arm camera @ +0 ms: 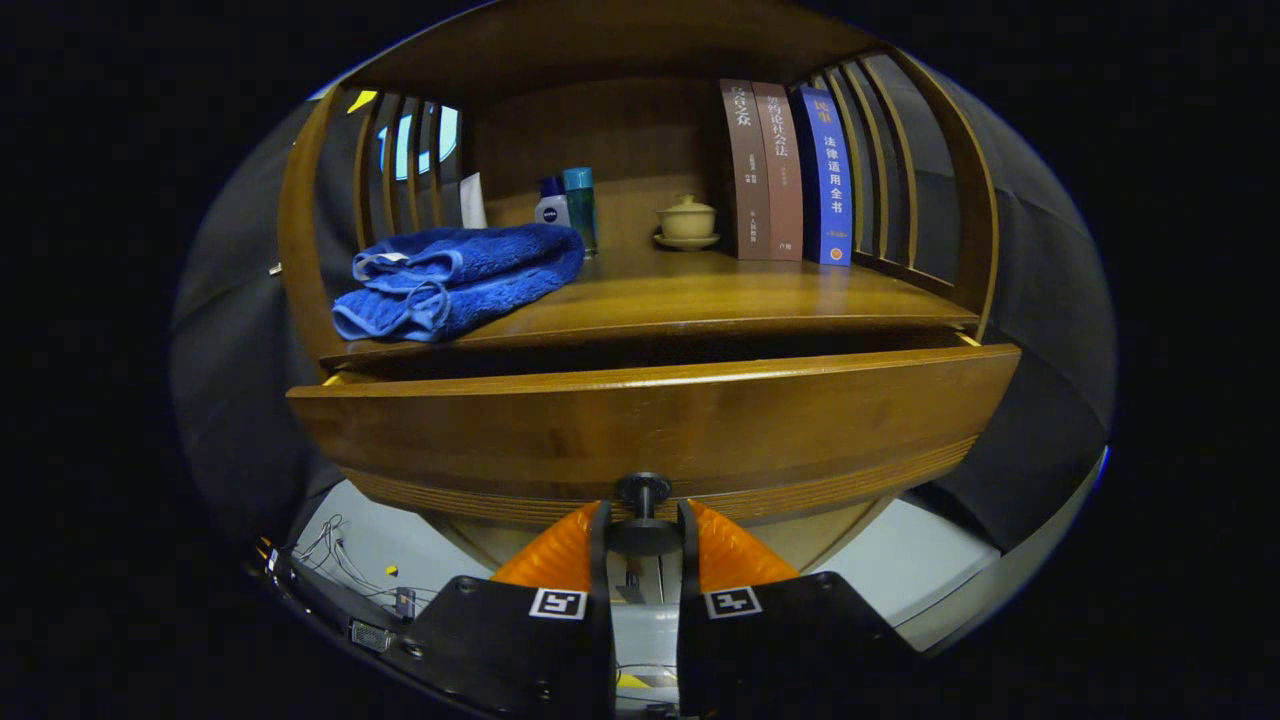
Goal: Pull open the drawer, take out the items inside it, and place them on the countertop above the cabinet.
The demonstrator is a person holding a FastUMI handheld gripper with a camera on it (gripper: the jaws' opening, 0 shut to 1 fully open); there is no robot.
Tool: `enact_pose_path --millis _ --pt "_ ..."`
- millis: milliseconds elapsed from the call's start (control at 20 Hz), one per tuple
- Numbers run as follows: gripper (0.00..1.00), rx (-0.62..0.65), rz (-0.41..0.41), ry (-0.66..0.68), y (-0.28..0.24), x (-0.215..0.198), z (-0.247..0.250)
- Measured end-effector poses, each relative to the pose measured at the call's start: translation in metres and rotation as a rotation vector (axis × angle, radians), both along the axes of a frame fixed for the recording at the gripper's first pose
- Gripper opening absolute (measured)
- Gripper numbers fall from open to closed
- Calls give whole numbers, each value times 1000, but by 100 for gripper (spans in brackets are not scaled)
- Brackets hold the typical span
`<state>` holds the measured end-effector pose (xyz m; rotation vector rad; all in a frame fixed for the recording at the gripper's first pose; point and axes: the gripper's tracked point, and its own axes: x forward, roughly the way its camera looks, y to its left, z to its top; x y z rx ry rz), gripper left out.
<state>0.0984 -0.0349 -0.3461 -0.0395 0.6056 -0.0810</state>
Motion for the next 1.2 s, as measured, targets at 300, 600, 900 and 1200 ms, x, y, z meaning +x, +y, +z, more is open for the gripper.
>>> enact_pose_path --millis 300,600,900,1200 --pt "28 3 5 24 2 -52 6" --pt "28 9 3 43 4 -92 9" --pt "28 26 -8 73 2 -126 6" --pt "28 31 1 91 4 -137 7"
